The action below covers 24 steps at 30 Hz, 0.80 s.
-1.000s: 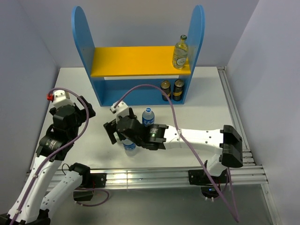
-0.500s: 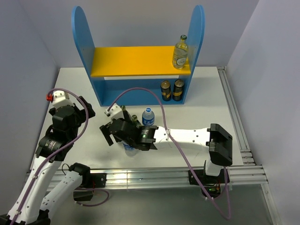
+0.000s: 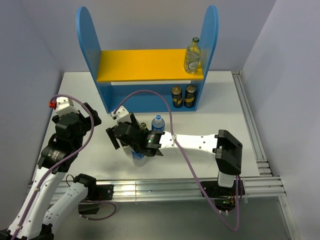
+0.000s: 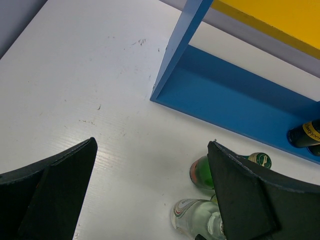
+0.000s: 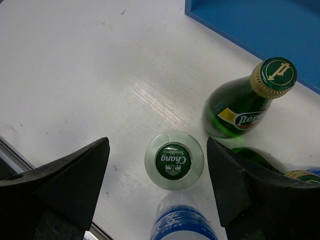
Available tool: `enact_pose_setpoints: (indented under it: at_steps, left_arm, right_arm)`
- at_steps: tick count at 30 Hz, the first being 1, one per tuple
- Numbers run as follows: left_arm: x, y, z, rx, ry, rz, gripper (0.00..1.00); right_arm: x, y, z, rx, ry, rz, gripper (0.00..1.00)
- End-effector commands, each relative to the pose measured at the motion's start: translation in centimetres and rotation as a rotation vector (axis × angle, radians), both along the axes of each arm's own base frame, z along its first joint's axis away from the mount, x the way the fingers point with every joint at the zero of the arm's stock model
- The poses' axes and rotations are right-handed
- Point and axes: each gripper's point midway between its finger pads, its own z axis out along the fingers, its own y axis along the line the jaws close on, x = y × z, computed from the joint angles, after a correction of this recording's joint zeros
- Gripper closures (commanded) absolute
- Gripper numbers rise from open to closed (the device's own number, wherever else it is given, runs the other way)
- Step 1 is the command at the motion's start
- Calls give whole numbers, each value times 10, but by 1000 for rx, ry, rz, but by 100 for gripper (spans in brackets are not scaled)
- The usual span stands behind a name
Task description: Place and organize the beverage onto the shelf
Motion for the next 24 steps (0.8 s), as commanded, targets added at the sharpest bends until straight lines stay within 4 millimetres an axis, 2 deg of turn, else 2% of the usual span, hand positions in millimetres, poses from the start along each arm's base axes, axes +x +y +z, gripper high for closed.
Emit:
enact_pose_setpoints:
  at_steps: [1, 6, 11, 19, 24]
  left_arm:
    - [-1, 0, 13, -19, -41, 0, 1]
    - [-1, 0, 13, -18, -39, -4, 1]
    - [-1, 0, 14, -19, -42, -2, 1]
    - [-2, 1, 14, -20, -43, -2, 1]
    - [-2, 1, 14, -19, -45, -3, 1]
  right_arm:
    - [6, -11, -23, -68, 16, -46, 15]
    - [8, -13, -27, -102, 38, -54, 20]
    - [6, -10, -14, -88, 39, -37, 19]
    - [39, -14, 4, -105, -8, -70, 18]
    - [47, -17, -1, -107, 7, -82, 19]
